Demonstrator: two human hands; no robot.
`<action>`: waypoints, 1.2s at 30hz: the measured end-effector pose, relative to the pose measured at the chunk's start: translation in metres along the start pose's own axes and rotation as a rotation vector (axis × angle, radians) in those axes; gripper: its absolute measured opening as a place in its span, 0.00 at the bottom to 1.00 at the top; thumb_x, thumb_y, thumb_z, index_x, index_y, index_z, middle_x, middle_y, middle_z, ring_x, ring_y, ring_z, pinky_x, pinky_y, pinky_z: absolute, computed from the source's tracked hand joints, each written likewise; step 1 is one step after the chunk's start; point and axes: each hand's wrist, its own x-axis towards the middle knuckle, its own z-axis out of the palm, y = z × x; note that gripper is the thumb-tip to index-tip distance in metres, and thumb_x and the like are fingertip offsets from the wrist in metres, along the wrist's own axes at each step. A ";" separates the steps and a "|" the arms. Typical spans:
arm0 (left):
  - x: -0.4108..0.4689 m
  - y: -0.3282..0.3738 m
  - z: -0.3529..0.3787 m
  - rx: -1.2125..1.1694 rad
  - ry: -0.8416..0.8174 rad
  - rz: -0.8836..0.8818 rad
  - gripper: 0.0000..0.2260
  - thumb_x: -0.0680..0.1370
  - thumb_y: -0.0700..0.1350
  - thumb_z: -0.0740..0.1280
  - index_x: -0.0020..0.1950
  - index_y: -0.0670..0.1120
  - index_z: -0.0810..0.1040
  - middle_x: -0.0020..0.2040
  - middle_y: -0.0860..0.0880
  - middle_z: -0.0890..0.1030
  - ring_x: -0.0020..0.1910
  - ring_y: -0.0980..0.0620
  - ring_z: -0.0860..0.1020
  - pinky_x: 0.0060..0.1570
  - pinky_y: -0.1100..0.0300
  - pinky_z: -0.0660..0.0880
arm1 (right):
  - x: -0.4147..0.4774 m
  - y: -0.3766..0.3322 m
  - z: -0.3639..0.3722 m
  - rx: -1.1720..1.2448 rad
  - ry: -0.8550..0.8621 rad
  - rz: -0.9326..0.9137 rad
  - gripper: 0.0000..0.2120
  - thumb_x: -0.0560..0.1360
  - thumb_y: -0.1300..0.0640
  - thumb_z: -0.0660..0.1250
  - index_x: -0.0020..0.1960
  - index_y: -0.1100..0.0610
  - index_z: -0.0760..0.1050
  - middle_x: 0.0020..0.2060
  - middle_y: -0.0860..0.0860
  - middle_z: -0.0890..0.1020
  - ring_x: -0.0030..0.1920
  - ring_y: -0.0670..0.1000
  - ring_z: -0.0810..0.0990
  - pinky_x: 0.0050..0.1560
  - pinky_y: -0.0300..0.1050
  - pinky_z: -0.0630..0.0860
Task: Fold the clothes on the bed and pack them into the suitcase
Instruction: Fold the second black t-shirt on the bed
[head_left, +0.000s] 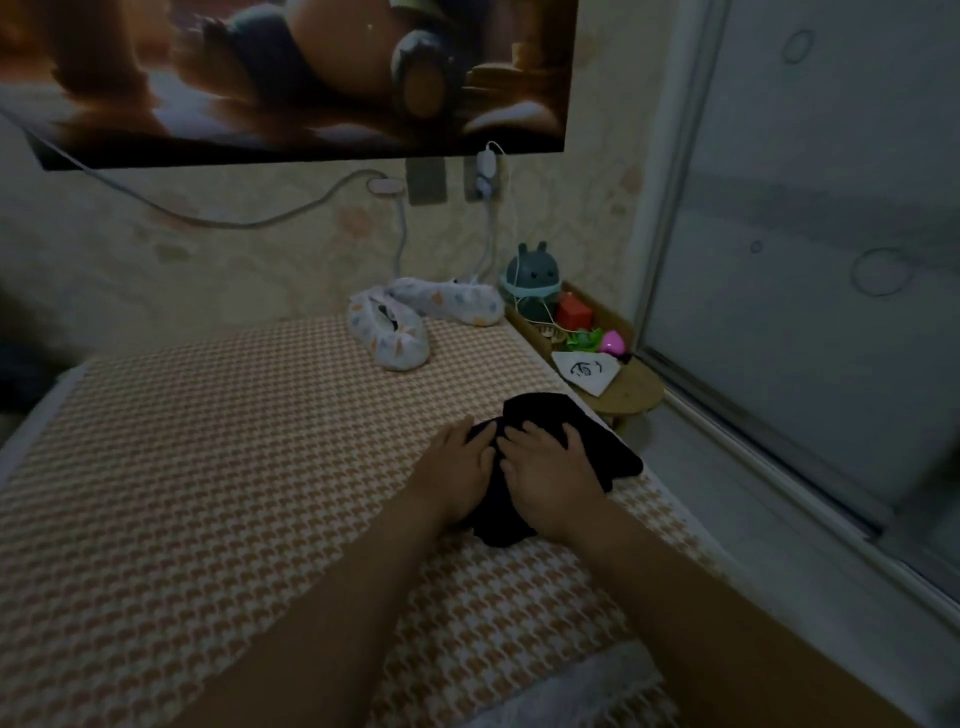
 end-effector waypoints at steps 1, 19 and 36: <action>0.002 0.002 0.003 0.061 0.012 0.013 0.22 0.85 0.50 0.43 0.80 0.49 0.50 0.80 0.46 0.49 0.78 0.47 0.47 0.76 0.52 0.43 | -0.001 0.003 0.002 -0.003 -0.025 -0.009 0.24 0.84 0.47 0.44 0.78 0.51 0.55 0.78 0.46 0.56 0.78 0.48 0.49 0.75 0.60 0.43; 0.003 0.038 0.008 0.129 0.043 -0.130 0.30 0.80 0.59 0.46 0.80 0.49 0.49 0.80 0.48 0.51 0.77 0.43 0.50 0.75 0.45 0.47 | -0.012 0.044 0.009 0.208 -0.135 0.234 0.32 0.79 0.33 0.44 0.79 0.44 0.44 0.79 0.48 0.44 0.78 0.51 0.41 0.76 0.57 0.41; -0.033 0.335 0.012 -0.277 0.117 0.427 0.14 0.74 0.58 0.55 0.42 0.51 0.75 0.42 0.50 0.79 0.41 0.48 0.77 0.42 0.55 0.75 | -0.263 0.217 -0.079 0.388 0.027 0.624 0.23 0.80 0.43 0.57 0.71 0.52 0.69 0.67 0.53 0.74 0.65 0.54 0.74 0.65 0.46 0.69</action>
